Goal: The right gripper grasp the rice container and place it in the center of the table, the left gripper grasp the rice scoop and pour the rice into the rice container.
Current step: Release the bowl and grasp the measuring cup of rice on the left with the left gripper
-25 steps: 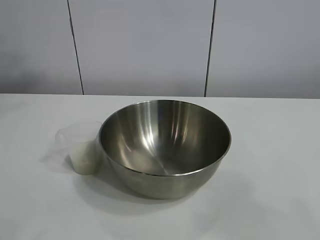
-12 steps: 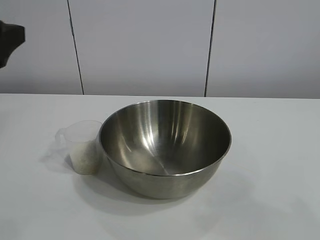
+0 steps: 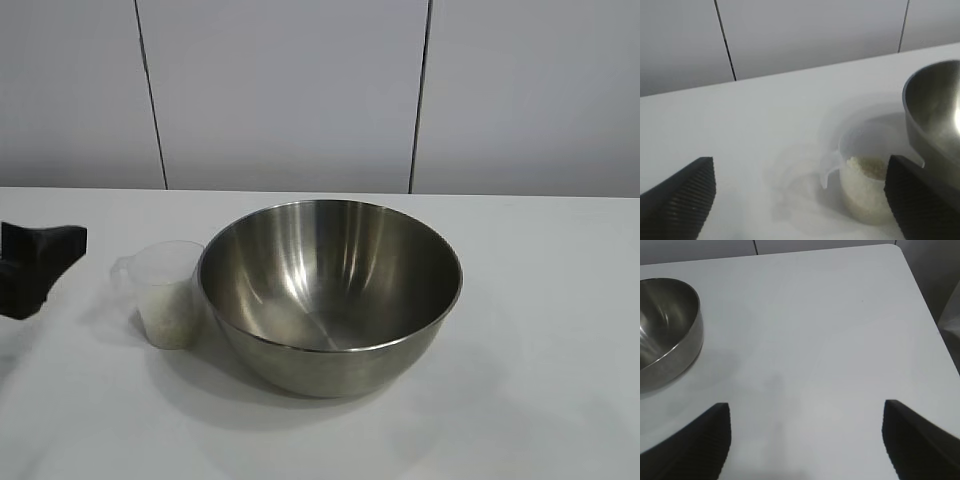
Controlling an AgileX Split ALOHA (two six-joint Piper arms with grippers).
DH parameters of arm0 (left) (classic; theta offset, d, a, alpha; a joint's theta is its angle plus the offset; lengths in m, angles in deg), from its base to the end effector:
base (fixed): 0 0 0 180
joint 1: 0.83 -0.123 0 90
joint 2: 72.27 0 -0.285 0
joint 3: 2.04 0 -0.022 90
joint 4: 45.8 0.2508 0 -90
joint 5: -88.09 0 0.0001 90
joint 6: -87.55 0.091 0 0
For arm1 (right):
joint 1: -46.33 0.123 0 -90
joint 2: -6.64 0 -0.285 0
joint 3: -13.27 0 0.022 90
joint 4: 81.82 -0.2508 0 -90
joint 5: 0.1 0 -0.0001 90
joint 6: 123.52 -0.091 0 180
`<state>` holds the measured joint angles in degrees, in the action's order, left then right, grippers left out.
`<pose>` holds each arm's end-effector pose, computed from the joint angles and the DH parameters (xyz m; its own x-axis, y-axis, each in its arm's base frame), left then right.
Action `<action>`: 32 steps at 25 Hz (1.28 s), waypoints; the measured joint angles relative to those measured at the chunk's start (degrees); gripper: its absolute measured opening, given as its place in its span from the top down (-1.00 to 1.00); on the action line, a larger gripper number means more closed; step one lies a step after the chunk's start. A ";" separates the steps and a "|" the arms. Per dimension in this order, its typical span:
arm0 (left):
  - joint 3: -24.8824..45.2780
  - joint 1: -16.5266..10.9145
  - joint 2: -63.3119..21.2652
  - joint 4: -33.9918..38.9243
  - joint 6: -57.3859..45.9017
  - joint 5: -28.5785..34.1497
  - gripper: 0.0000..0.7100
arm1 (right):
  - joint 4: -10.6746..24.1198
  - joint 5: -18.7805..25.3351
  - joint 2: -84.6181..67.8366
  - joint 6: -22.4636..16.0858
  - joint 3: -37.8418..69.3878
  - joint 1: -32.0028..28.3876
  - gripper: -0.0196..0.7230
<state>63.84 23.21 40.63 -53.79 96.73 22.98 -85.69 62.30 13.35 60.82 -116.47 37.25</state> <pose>0.2063 -0.0794 0.0986 -0.3377 0.2604 -0.9045 0.3347 0.9314 0.1432 -0.0047 0.0063 0.2669 -0.4877 0.0331 -0.8724 0.0845 0.9964 -0.0095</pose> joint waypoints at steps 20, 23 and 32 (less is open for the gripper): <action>-11.11 -3.43 14.82 -0.48 -0.53 -0.87 -0.84 | 0.00 0.00 0.00 0.00 0.00 0.00 -0.58; -11.94 -5.21 14.82 1.07 -1.06 -0.92 -0.84 | 0.00 0.00 0.00 0.00 0.00 0.00 -0.58; -13.96 -5.51 17.42 4.26 -2.68 -0.92 -0.84 | 0.00 0.00 0.00 0.00 0.00 0.00 -0.58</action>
<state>49.88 17.70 58.05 -49.53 94.05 22.06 -85.69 62.30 13.35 60.82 -116.47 37.25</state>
